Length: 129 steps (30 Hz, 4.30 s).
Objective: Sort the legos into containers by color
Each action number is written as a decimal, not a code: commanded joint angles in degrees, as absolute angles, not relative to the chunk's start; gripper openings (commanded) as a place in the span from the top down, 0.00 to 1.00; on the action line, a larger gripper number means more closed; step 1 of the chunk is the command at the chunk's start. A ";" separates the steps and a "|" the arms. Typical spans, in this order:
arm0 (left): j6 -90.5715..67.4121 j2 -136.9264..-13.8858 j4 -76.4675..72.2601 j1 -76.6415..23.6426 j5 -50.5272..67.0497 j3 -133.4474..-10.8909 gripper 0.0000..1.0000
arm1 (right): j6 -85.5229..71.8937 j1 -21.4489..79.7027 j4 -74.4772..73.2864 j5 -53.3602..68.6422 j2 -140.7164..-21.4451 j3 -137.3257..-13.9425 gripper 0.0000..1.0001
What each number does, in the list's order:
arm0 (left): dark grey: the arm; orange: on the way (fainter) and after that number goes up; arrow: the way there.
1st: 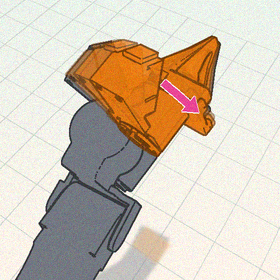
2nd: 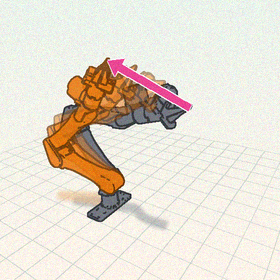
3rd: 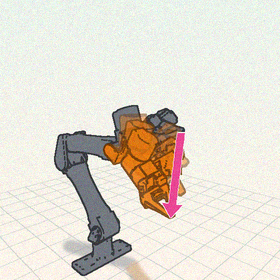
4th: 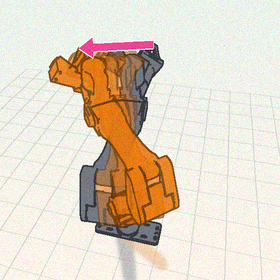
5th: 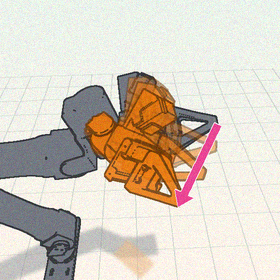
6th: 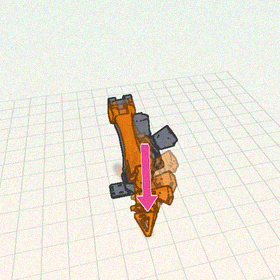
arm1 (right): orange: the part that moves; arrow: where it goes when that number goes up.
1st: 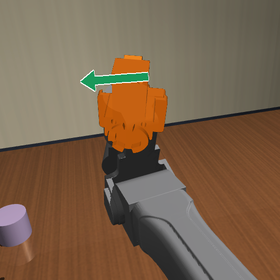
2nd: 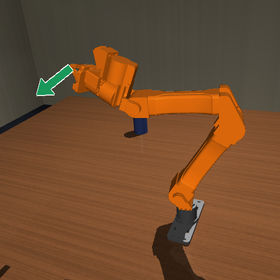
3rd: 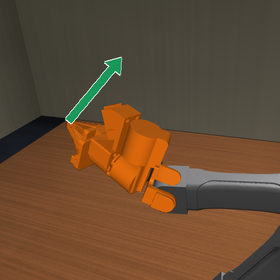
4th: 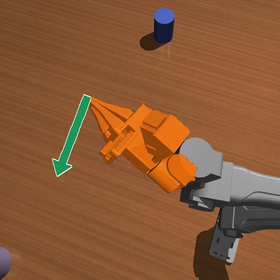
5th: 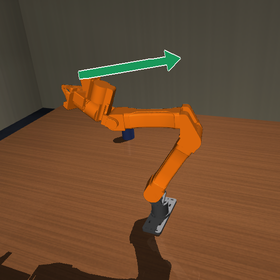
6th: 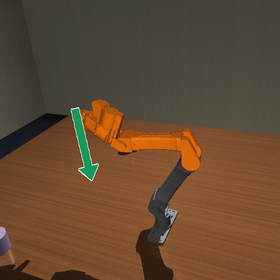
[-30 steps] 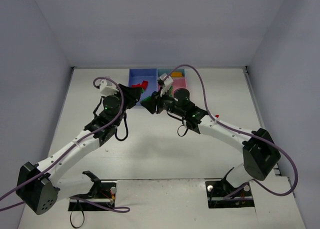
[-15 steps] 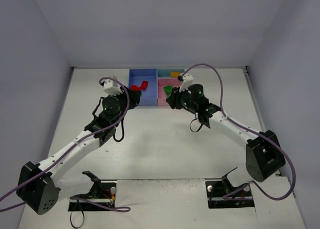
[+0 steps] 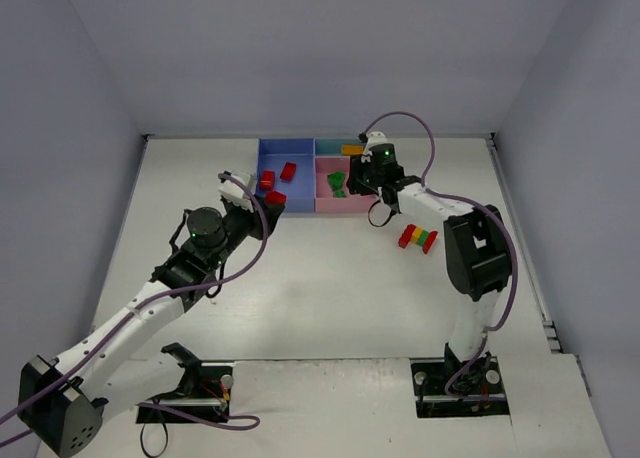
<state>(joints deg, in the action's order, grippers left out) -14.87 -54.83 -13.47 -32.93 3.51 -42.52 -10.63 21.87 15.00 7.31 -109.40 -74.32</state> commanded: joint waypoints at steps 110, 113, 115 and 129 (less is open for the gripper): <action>-4.47 -56.70 -18.82 -30.06 13.62 -30.24 1.00 | -10.82 30.23 13.01 38.59 -94.21 -79.36 0.99; -6.14 -52.93 -16.44 -30.06 12.40 -29.88 1.00 | -7.92 30.41 13.10 36.92 -99.56 -83.05 0.98; -6.85 -50.81 -14.08 -30.06 11.52 -29.79 1.00 | -5.90 30.59 13.10 34.55 -104.38 -86.47 0.96; -11.60 -43.59 -6.24 -30.06 6.42 -31.37 1.00 | -1.05 31.64 15.64 24.00 -128.67 -107.93 0.36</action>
<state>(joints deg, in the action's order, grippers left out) -9.80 -43.00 -5.26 -30.04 7.81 -28.40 -2.52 31.22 10.94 26.28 -130.78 -102.74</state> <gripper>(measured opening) 0.304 0.592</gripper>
